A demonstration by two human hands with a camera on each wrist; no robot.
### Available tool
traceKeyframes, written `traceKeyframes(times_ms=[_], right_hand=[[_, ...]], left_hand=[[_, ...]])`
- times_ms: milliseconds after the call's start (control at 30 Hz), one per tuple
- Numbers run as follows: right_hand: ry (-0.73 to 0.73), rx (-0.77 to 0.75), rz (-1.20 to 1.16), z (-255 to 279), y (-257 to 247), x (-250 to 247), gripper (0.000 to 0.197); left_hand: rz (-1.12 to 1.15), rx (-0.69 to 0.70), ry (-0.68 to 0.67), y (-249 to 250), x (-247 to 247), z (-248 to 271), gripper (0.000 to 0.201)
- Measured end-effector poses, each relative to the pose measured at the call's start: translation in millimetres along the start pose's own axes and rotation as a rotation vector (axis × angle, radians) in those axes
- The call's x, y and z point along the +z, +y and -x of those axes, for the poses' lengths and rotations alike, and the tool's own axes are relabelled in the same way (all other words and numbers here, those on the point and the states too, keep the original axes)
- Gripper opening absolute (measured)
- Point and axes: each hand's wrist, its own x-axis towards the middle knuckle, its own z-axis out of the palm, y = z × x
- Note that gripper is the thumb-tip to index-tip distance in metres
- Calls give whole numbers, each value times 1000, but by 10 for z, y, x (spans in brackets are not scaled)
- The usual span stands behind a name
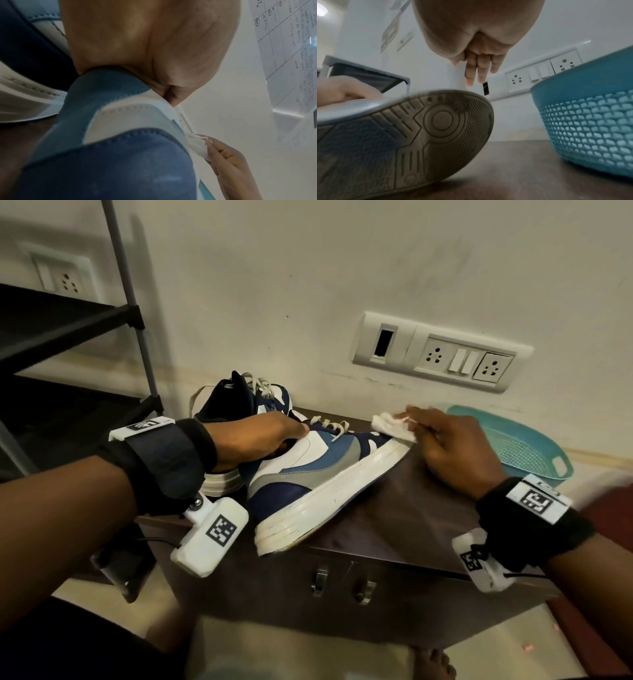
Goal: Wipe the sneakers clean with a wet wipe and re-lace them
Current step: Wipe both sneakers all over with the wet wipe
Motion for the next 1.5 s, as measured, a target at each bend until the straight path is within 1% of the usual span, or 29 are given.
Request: traceKeyframes(times_ms=[67,100,167,200,233,300,367,467,533,600,667,700,767,800,867,933,1000,1067,1133,1167,1200,1233,1300,1333,1367,1400,1467,1500], right_hand=[[190,53,-111,-28,9,-71,25],[259,45,-131,-33,-23,-99,25],[325,-19,-112,-25,-107,-128,25],[315,-56,-84,-4,-139,-111,25],[270,-82,-49,29,-162,-69,25],[120,-86,-11,128,-202,67,27],[27,-77,-70,226,-221,202,28],[17,3,-243,229,-215,164,29],[-19,19,-205,187,-156,103,32],[-107,3,-142,157,-76,76,35],[-173,-21,-144,142,-14,77,36],[-174,-24,-161,140,4,79,35],[-137,-81,-119,172,6,91,36],[-146,-144,-70,221,-25,113,39],[-212,-274,-20,334,-113,180,46],[-235,-317,-27,389,-128,209,49],[-159,-262,-46,342,-25,199,44],[-84,-114,-36,238,85,131,38],[-68,30,23,193,141,80,34],[-70,53,23,222,132,76,34],[-79,26,-17,270,77,93,35],[-102,-41,-70,324,-2,113,37],[-172,-224,-81,420,-118,169,43],[-186,-275,-77,444,-115,198,44],[-170,-270,-91,435,-82,213,43],[-128,-218,-117,408,-39,207,40],[-38,-17,-128,315,71,157,29],[-37,94,-102,268,135,122,26]], left_hand=[[-7,9,0,10,4,10,41],[-12,18,2,8,7,10,41],[-12,32,6,8,18,7,41],[-6,32,5,4,17,2,41],[-4,35,5,8,20,2,41],[-25,50,28,17,24,1,40],[-60,65,48,25,26,16,40],[-72,86,33,0,9,15,42],[-83,91,31,-1,6,14,43],[-83,89,22,8,12,9,43],[-74,86,16,13,16,10,42],[-77,89,17,11,10,10,42],[-112,105,18,-1,-11,8,43],[-143,117,20,-12,-26,9,43],[-209,142,29,-30,-70,25,42],[-263,160,30,-34,-85,47,42],[-322,177,45,-22,-52,40,44],[-350,206,114,-6,-4,12,43],[-331,222,158,-5,20,-19,39],[-335,221,162,0,25,-31,38],[-344,214,162,-9,20,-38,39],[-351,211,160,-26,8,-39,41],[-361,206,154,-55,-3,-40,45],[-371,207,157,-67,-2,-50,47],[-380,215,168,-68,5,-51,47],[-385,227,185,-63,16,-53,44],[-399,268,224,-18,43,-49,39],[-419,305,238,22,63,-39,39]])
